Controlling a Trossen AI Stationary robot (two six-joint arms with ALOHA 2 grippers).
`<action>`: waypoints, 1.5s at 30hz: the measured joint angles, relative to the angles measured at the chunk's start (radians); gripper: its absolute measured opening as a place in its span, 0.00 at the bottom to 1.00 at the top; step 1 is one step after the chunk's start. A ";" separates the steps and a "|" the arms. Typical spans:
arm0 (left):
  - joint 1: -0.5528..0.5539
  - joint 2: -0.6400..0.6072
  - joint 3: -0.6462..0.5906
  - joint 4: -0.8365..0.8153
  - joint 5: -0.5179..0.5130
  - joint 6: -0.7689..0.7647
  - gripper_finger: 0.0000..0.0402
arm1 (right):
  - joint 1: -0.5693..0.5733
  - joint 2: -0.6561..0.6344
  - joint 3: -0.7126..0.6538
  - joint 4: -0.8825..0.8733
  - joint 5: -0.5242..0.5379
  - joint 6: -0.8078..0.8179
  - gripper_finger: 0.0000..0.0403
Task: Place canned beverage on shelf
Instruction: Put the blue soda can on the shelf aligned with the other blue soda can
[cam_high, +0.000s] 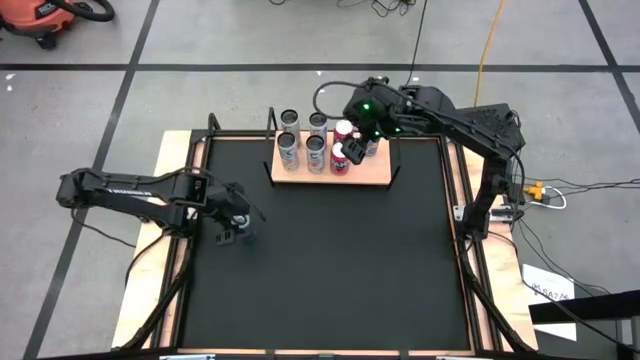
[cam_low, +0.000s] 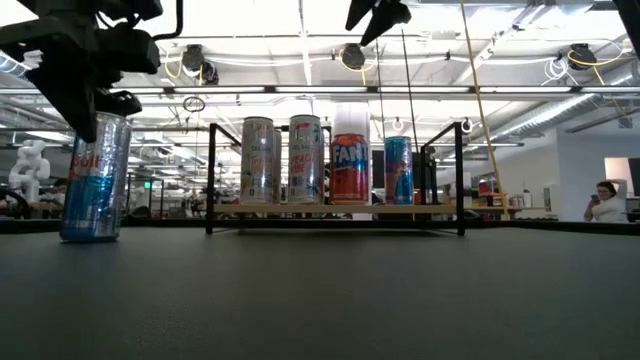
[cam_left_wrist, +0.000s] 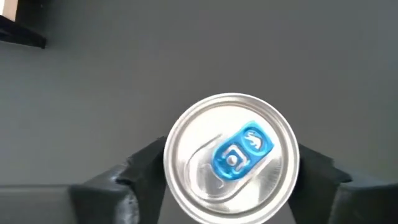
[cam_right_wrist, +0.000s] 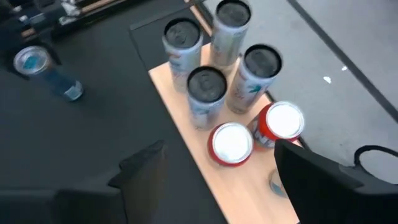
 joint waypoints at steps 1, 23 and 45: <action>0.000 0.006 0.000 0.012 -0.002 -0.016 0.63 | 0.006 0.000 0.000 -0.009 0.000 0.003 0.69; 0.014 0.358 0.171 0.293 -0.247 -0.324 0.58 | 0.207 -0.153 -0.567 0.673 -0.034 0.283 0.66; 0.018 0.335 0.286 0.235 -0.214 -0.234 0.96 | 0.262 -0.126 -0.647 0.738 0.002 0.243 0.66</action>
